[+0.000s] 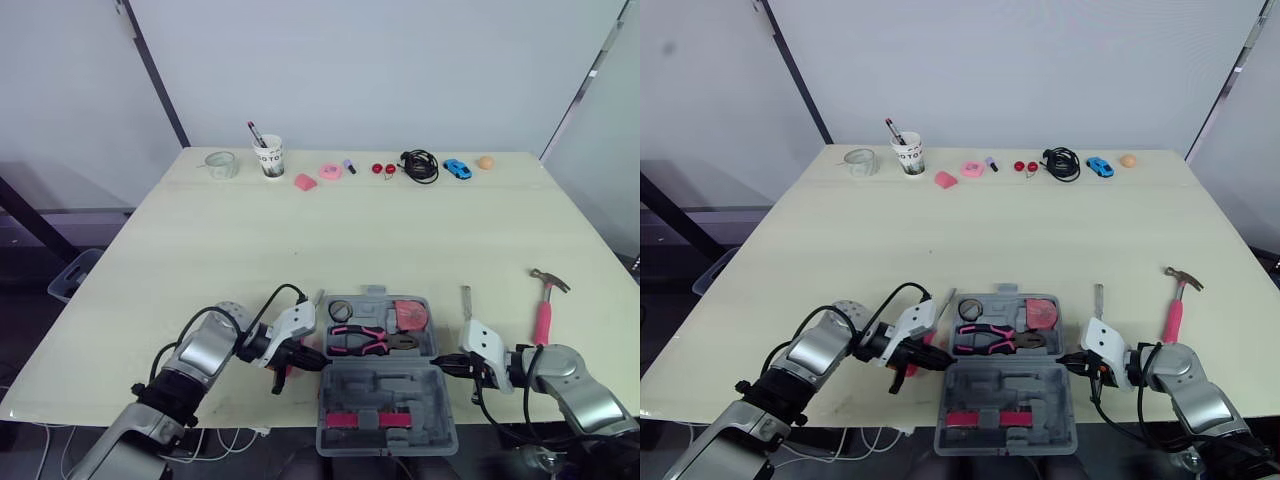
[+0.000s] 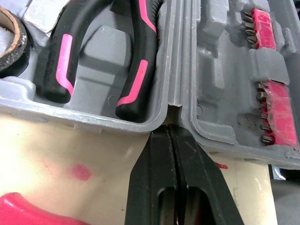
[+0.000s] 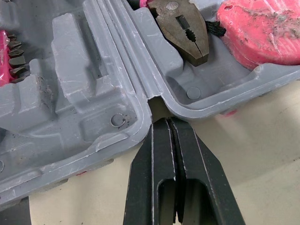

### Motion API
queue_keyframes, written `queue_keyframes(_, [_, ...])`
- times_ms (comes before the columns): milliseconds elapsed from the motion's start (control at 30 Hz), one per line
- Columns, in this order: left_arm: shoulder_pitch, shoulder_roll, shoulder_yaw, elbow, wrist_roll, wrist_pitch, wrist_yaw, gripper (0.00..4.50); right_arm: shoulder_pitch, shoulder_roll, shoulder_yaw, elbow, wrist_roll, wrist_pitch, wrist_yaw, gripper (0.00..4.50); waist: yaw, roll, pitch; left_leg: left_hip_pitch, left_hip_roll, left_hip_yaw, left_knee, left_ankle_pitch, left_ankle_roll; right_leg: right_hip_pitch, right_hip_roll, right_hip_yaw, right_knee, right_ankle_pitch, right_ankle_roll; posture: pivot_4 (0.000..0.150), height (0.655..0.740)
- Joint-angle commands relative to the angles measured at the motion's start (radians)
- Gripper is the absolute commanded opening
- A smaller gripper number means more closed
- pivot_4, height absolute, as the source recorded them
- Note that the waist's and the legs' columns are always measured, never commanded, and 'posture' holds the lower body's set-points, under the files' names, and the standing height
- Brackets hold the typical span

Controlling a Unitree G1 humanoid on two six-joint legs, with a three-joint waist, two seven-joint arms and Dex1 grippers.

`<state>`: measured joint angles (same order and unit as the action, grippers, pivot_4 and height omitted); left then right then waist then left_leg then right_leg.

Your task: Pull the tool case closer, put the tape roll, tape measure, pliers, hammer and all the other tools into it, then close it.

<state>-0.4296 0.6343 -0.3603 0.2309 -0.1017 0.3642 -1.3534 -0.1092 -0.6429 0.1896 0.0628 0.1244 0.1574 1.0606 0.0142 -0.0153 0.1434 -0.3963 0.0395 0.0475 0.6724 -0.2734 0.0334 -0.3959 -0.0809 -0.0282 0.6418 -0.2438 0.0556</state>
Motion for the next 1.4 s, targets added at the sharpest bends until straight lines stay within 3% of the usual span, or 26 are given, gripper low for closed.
queue_keyframes(33, [-0.032,-0.016,0.032,0.002,-0.023,-0.005,0.009,0.06,-0.025,0.017,-0.003,-0.005,0.004,-0.022,-0.011,0.0,0.0,0.0,0.0,0.0,0.0,0.0,0.0,0.0,0.0,0.0,0.0,0.0,0.0,0.0,0.0,0.15,0.74])
queue_keyframes(800, [-0.145,-0.07,0.059,0.204,0.007,-0.088,0.077,0.06,-0.195,0.119,-0.016,0.202,-0.052,-0.094,-0.096,0.0,-0.003,0.0,0.0,0.0,0.0,0.0,0.002,0.0,0.0,0.0,0.001,0.0,0.001,0.0,0.0,0.15,0.74])
queue_keyframes(1400, [-0.187,-0.101,0.071,0.289,0.03,-0.138,0.12,0.06,-0.21,0.138,-0.014,0.241,-0.063,-0.12,-0.115,0.0,-0.003,0.0,0.0,0.0,0.0,0.0,0.002,0.0,0.0,0.0,0.001,0.0,0.002,0.0,0.0,0.15,0.74])
